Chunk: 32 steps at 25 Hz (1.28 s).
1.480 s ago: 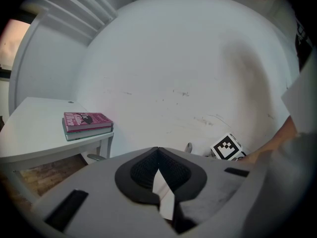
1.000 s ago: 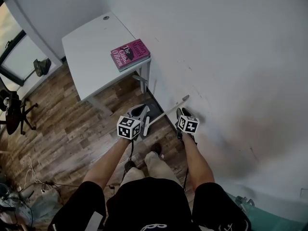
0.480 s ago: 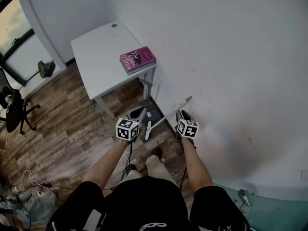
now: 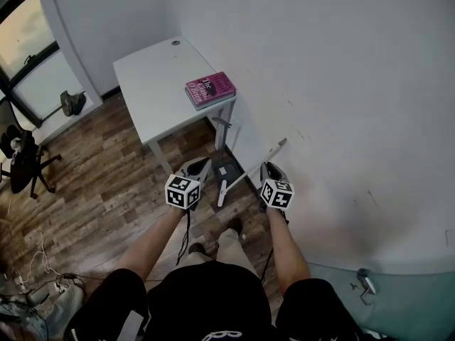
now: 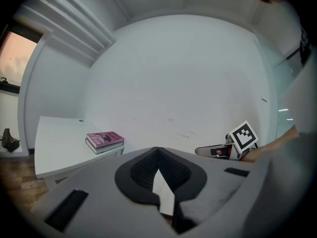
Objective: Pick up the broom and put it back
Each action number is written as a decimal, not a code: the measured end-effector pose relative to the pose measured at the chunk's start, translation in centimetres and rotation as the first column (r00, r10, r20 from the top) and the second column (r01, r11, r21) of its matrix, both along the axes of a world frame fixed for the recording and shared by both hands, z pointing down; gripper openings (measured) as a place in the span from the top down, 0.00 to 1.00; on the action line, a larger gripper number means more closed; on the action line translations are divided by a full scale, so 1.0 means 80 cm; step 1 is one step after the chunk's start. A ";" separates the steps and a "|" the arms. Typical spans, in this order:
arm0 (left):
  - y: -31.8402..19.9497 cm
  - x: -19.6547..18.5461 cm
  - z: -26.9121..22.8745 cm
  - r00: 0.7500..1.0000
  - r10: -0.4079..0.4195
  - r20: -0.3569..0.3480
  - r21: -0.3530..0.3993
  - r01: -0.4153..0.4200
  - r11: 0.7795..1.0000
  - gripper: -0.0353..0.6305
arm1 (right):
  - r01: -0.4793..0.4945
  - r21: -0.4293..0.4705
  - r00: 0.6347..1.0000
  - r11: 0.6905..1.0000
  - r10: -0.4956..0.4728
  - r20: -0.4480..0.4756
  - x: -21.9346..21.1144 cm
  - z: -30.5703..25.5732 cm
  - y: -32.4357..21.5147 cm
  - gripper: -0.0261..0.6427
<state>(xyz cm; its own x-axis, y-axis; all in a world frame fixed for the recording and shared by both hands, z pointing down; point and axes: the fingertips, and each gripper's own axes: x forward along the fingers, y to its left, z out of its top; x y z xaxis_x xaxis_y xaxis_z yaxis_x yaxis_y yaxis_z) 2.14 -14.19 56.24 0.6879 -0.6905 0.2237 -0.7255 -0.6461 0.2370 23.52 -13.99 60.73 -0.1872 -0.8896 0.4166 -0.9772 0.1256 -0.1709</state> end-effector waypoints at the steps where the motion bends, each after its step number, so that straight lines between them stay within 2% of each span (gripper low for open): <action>1: 0.005 -0.004 -0.003 1.000 0.002 0.001 0.004 -0.002 1.000 0.91 | 0.003 0.010 1.000 1.000 -0.003 -0.006 -0.005 -0.005 0.006 0.86; 12: 0.055 -0.020 -0.019 1.000 0.030 -0.001 0.051 -0.030 0.998 0.91 | 0.077 0.103 0.992 0.992 -0.066 -0.105 -0.048 -0.055 0.062 0.90; 19: 0.072 -0.039 -0.034 0.999 0.013 -0.040 0.066 -0.011 0.998 0.91 | 0.097 0.148 0.991 0.984 -0.082 -0.110 -0.069 -0.087 0.086 0.92; 32: 0.096 -0.051 -0.052 0.998 0.024 -0.053 0.079 -0.020 0.997 0.91 | 0.156 0.196 0.984 0.968 -0.135 -0.120 -0.092 -0.110 0.114 0.93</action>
